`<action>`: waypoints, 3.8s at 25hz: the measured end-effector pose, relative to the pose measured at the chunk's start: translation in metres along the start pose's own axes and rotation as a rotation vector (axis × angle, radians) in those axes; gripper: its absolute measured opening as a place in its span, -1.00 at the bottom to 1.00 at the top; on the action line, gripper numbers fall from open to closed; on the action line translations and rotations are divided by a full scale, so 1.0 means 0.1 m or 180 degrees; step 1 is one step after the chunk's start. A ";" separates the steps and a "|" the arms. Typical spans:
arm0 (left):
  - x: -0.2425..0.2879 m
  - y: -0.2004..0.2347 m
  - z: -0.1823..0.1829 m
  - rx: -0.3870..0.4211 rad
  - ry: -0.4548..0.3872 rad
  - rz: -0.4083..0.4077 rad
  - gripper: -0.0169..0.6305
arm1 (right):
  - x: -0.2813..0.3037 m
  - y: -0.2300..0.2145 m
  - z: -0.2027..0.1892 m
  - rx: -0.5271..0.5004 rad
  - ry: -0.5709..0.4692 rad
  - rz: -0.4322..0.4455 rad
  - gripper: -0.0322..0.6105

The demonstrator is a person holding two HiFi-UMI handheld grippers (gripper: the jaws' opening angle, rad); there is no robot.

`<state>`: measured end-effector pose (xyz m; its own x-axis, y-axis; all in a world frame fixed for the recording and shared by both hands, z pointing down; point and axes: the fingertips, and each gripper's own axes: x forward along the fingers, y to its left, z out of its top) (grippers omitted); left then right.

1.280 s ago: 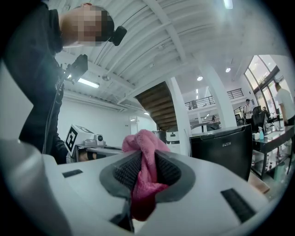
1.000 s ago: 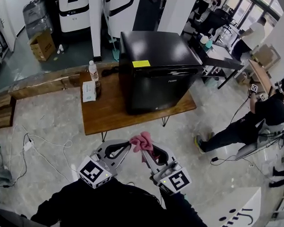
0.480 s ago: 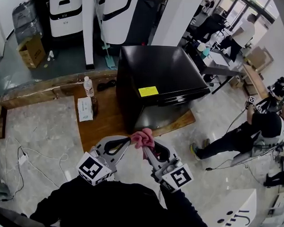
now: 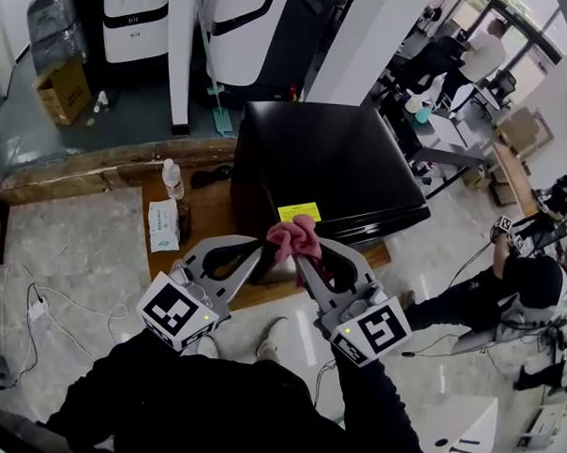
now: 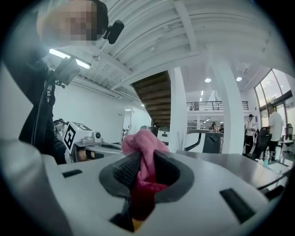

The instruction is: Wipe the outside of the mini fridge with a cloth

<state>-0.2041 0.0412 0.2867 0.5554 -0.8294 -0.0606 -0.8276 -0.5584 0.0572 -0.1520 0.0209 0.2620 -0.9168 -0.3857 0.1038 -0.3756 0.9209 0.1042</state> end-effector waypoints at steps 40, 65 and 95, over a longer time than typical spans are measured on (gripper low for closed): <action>1.63 2.40 -0.05 0.0099 0.0600 0.1559 -0.93 | 3.00 -2.17 -0.68 -0.0515 0.1827 0.0568 -0.66; 3.26 0.99 0.21 0.0470 0.0837 0.0639 -0.93 | 1.54 -4.17 -1.00 -0.0229 0.1985 -0.0393 -0.66; 2.10 0.72 0.62 0.0573 0.0392 0.0906 -0.93 | 0.46 -2.84 0.18 -0.0146 0.1233 -0.0378 -0.66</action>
<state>-0.1521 -0.1716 0.2163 0.2971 -0.9533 0.0535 -0.9455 -0.3016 -0.1227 -0.0897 -0.2570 0.2196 -0.7452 -0.4901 0.4523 -0.4613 0.8686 0.1810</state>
